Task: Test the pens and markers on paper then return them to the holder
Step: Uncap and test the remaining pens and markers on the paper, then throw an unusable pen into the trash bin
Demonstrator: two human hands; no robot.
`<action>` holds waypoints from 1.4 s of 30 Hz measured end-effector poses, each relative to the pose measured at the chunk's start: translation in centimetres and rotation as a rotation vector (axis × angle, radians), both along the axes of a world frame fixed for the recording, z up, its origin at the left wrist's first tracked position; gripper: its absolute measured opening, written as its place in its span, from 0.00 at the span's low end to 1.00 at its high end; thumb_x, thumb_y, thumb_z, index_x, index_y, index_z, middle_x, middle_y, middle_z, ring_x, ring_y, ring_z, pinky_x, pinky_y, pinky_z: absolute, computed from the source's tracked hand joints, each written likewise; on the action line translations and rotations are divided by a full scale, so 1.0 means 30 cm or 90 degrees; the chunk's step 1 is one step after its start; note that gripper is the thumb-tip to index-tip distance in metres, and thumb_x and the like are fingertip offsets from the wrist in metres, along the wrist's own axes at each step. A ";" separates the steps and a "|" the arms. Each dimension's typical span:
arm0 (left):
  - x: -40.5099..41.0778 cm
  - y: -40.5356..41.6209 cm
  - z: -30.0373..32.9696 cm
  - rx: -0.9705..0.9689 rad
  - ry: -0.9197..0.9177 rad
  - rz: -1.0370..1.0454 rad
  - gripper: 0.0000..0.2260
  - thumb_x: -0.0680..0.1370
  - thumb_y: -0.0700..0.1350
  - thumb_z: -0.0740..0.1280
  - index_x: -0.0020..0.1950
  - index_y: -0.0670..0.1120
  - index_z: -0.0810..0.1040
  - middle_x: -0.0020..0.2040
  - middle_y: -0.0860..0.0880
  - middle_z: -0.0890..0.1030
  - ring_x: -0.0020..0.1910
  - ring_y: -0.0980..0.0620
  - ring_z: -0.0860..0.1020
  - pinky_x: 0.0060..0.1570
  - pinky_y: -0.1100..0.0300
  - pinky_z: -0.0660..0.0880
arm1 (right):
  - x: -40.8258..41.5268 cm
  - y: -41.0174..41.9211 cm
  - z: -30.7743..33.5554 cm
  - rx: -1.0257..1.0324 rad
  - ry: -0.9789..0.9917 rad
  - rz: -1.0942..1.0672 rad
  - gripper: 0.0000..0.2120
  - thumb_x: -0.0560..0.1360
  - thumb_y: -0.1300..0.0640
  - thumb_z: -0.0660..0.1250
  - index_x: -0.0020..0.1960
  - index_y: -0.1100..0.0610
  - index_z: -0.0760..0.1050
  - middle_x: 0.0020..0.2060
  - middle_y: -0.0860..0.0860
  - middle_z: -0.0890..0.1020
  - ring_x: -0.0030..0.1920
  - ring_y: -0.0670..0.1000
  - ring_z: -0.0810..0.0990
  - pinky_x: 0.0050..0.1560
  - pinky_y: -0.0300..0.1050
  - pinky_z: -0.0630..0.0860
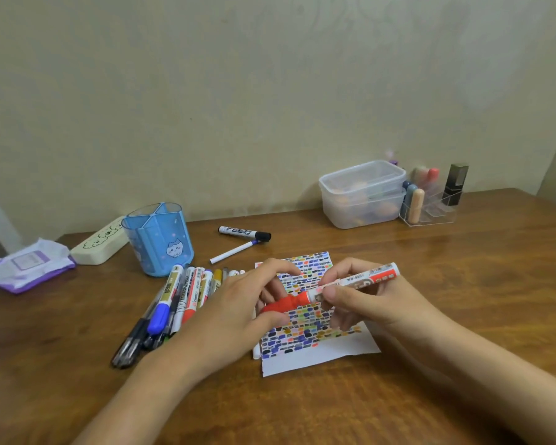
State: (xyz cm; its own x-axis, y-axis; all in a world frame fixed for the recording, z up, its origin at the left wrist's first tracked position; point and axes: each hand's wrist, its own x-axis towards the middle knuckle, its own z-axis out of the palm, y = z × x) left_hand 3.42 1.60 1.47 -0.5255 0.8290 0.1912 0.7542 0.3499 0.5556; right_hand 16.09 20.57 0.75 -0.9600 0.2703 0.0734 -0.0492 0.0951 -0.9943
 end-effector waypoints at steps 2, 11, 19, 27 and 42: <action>0.004 -0.001 0.003 0.011 -0.008 -0.007 0.22 0.77 0.48 0.72 0.65 0.67 0.68 0.49 0.60 0.78 0.51 0.59 0.77 0.50 0.58 0.78 | 0.001 -0.004 -0.003 0.010 0.001 0.013 0.07 0.71 0.55 0.76 0.48 0.54 0.84 0.43 0.57 0.87 0.39 0.55 0.86 0.38 0.43 0.80; 0.041 0.022 -0.009 0.062 -0.002 -0.069 0.07 0.82 0.53 0.63 0.60 0.60 0.75 0.53 0.62 0.77 0.54 0.59 0.75 0.46 0.70 0.69 | 0.001 -0.025 0.004 -0.040 0.015 0.022 0.12 0.71 0.55 0.74 0.50 0.57 0.76 0.43 0.58 0.87 0.41 0.57 0.86 0.39 0.45 0.80; 0.009 0.005 -0.004 -0.044 0.037 -0.016 0.10 0.83 0.56 0.57 0.64 0.64 0.67 0.58 0.71 0.68 0.58 0.71 0.68 0.47 0.75 0.68 | 0.006 0.043 0.023 0.273 0.058 -0.012 0.12 0.73 0.45 0.68 0.53 0.47 0.83 0.43 0.49 0.87 0.40 0.50 0.86 0.43 0.47 0.83; 0.005 0.013 -0.014 -0.105 0.049 -0.039 0.25 0.83 0.54 0.59 0.75 0.71 0.53 0.75 0.66 0.63 0.61 0.78 0.57 0.52 0.82 0.58 | -0.002 0.042 -0.018 0.318 0.076 -0.012 0.11 0.74 0.38 0.65 0.48 0.42 0.81 0.32 0.50 0.83 0.32 0.46 0.80 0.38 0.48 0.79; 0.042 0.009 0.093 -0.030 0.119 -0.025 0.13 0.81 0.59 0.61 0.49 0.52 0.79 0.44 0.54 0.79 0.46 0.58 0.75 0.47 0.53 0.73 | -0.027 -0.036 0.002 0.242 0.122 0.042 0.09 0.76 0.44 0.66 0.46 0.47 0.80 0.29 0.52 0.80 0.28 0.49 0.78 0.32 0.45 0.76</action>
